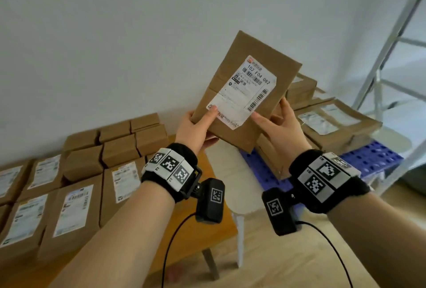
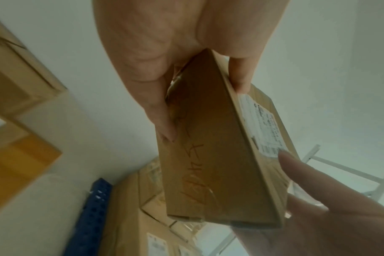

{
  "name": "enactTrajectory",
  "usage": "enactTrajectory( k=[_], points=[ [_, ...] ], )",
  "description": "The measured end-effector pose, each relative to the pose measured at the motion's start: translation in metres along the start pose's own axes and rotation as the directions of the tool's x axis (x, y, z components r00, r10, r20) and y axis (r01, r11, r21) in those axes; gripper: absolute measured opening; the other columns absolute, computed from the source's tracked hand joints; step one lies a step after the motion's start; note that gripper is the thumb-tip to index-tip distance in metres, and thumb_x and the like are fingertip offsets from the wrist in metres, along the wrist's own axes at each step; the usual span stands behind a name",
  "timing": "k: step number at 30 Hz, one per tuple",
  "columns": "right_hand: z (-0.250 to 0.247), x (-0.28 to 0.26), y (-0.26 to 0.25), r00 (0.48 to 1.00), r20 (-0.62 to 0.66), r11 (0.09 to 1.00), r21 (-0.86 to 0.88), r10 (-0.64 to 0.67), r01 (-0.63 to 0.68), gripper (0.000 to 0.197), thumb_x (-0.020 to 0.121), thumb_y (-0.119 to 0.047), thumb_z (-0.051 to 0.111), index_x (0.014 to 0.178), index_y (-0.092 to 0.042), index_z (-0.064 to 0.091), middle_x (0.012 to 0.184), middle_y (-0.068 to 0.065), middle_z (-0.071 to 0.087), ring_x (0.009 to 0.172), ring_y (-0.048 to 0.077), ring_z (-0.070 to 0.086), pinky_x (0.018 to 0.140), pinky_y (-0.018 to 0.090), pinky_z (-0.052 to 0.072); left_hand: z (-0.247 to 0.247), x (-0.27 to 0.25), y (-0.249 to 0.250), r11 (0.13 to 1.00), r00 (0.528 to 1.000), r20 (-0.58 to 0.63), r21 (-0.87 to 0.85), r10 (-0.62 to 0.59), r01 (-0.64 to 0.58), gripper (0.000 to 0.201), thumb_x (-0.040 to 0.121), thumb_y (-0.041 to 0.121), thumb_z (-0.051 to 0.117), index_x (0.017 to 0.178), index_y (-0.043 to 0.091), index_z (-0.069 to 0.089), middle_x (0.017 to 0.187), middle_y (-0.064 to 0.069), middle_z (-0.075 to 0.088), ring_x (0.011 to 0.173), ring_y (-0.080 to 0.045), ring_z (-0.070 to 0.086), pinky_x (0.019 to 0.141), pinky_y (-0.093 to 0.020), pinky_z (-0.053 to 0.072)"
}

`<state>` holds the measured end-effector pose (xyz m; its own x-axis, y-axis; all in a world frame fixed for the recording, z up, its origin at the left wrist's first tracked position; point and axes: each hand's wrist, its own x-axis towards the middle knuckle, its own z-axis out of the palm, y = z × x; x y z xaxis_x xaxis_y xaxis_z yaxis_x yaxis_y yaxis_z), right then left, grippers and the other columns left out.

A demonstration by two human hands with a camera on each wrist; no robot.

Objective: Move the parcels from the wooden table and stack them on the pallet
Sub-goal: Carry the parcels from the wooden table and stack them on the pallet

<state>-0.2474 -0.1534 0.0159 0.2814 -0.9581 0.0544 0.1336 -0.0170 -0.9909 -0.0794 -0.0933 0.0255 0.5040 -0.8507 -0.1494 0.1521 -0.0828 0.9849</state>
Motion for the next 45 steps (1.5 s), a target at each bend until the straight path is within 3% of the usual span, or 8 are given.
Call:
enactTrajectory(
  k=[6,11,17,23,27,30,35,45],
  points=[
    [-0.107,0.040,-0.016,0.992,0.093,0.996,-0.041,0.088,-0.085,0.086,0.070,-0.035,0.078,0.133,-0.058,0.024,0.125,-0.007,0.060,0.111,0.018,0.060,0.089,0.053,0.051,0.123,0.016,-0.004,0.996,1.000,0.015,-0.086,0.025,-0.024,0.046,0.085,0.036,0.064,0.119,0.011,0.047,0.102,-0.007,0.064,0.088,-0.021,0.067,0.075,-0.037,0.057],
    [-0.189,0.078,-0.026,0.997,0.033,0.997,0.035,0.074,-0.076,0.092,0.085,-0.030,0.067,0.147,-0.046,0.000,0.133,-0.014,0.050,0.103,0.009,0.063,0.074,0.036,0.058,0.226,0.034,-0.012,0.998,1.000,0.002,-0.064,0.019,-0.019,0.061,0.080,0.049,0.065,0.123,0.009,0.047,0.108,-0.013,0.067,0.085,-0.023,0.071,0.069,-0.037,0.059],
    [-0.248,0.127,-0.031,0.988,-0.154,0.996,0.086,0.015,-0.002,0.064,0.088,-0.025,0.064,0.140,-0.032,0.026,0.124,-0.005,0.056,0.098,0.012,0.066,0.068,0.031,0.059,0.295,0.061,-0.011,0.984,0.995,0.085,0.165,0.053,-0.067,0.053,0.084,0.050,0.058,0.118,0.010,0.050,0.108,-0.009,0.066,0.083,-0.019,0.071,0.069,-0.035,0.059],
    [-0.280,0.197,-0.037,0.967,-0.248,0.998,0.047,0.057,-0.047,0.039,0.093,-0.026,0.057,0.131,-0.027,0.048,0.108,-0.009,0.063,0.098,0.016,0.064,0.076,0.043,0.058,0.326,0.110,-0.011,0.884,0.974,0.171,0.420,0.146,-0.206,0.035,0.087,0.062,0.042,0.083,0.031,0.059,0.100,-0.008,0.068,0.094,-0.027,0.066,0.090,-0.046,0.050],
    [-0.291,0.246,-0.043,0.960,-0.273,0.995,-0.061,0.059,-0.078,0.025,0.095,-0.022,0.053,0.120,-0.025,0.052,0.099,-0.011,0.061,0.093,0.017,0.063,0.078,0.049,0.056,0.342,0.156,-0.003,0.731,0.964,0.184,0.628,0.193,-0.266,0.059,0.096,0.053,0.027,0.103,0.010,0.066,0.102,-0.009,0.068,0.096,-0.025,0.062,0.093,-0.038,0.046],
    [-0.301,0.279,-0.042,0.953,-0.287,0.984,-0.118,0.096,-0.135,0.025,0.095,-0.023,0.053,0.120,-0.027,0.050,0.097,-0.010,0.059,0.089,0.015,0.060,0.079,0.048,0.056,0.355,0.187,-0.003,0.706,0.964,0.195,0.656,0.183,-0.267,0.051,0.099,0.044,0.029,0.102,0.008,0.065,0.100,-0.011,0.068,0.094,-0.025,0.062,0.092,-0.038,0.046],
    [-0.322,0.332,-0.029,0.948,-0.274,0.942,-0.245,0.160,-0.230,0.044,0.094,-0.026,0.056,0.136,-0.023,0.043,0.107,-0.003,0.058,0.082,0.012,0.058,0.075,0.046,0.057,0.369,0.220,-0.007,0.612,0.963,0.178,0.744,0.205,-0.267,0.038,0.101,0.028,0.033,0.126,0.010,0.055,0.128,-0.008,0.056,0.116,-0.022,0.052,0.090,-0.024,0.035],
    [-0.346,0.434,0.024,0.943,-0.067,0.825,-0.469,0.325,-0.317,0.046,0.090,-0.035,0.057,0.131,-0.017,0.047,0.119,0.004,0.057,0.100,0.029,0.059,0.076,0.054,0.056,0.400,0.272,-0.038,0.381,0.988,0.037,0.920,0.153,-0.093,0.042,0.100,0.028,0.035,0.139,0.012,0.041,0.143,-0.007,0.043,0.132,-0.022,0.039,0.111,-0.035,0.028]
  ],
)
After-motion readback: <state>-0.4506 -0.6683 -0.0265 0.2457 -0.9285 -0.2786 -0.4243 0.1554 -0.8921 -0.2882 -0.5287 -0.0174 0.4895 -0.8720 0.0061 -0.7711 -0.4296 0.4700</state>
